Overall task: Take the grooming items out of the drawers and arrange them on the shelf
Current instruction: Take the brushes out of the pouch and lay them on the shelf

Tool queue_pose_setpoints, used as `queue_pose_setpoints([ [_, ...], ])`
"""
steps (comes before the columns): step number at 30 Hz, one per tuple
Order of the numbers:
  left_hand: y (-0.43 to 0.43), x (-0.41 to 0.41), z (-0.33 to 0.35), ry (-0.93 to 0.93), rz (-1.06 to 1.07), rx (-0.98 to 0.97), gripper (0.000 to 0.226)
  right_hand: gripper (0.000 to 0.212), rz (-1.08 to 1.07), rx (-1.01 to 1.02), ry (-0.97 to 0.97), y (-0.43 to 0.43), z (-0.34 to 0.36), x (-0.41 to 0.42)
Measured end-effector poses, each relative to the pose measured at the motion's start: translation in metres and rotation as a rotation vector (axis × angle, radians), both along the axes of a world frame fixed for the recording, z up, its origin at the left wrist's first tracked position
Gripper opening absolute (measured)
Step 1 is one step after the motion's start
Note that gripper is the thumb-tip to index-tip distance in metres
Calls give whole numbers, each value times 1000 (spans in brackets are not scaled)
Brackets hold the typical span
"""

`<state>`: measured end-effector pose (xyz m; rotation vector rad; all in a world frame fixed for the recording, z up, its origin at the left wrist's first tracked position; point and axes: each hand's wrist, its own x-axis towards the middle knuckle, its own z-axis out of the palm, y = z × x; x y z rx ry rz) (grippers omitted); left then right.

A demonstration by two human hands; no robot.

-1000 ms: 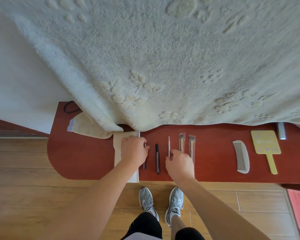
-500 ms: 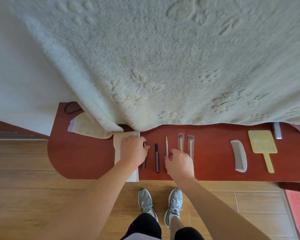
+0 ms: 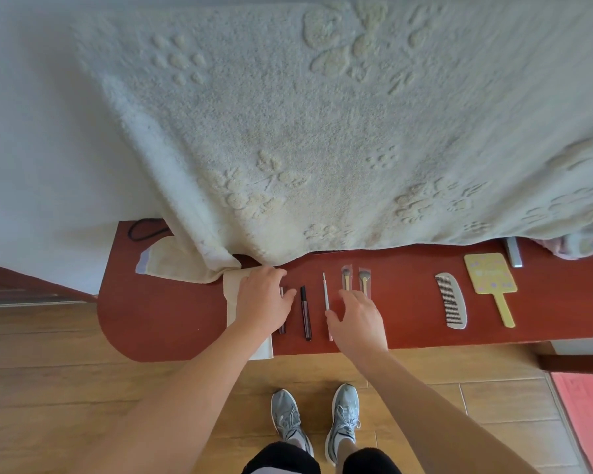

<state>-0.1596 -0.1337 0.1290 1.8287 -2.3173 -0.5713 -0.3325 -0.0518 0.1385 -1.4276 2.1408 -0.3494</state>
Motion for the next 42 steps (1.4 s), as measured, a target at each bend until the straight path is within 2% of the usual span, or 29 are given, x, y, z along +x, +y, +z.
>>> queue_pose_setpoints([
  [5, 11, -6, 14, 69, -93, 3, 53, 42, 6, -32, 43, 11, 11, -9],
  [10, 20, -19, 27, 88, -170, -15, 59, 60, 9, -27, 131, 21, 19, -29],
  [18, 38, -68, 40, 51, -235, 12, 62, 64, -51, -11, 178, 42, 31, -88],
  [35, 88, -319, 64, -84, -408, -102, 58, 59, -87, 13, 288, 112, 64, -346],
  [42, 88, -416, 73, 4, -552, -113, 52, 48, -206, 19, 371, 141, 89, -427],
])
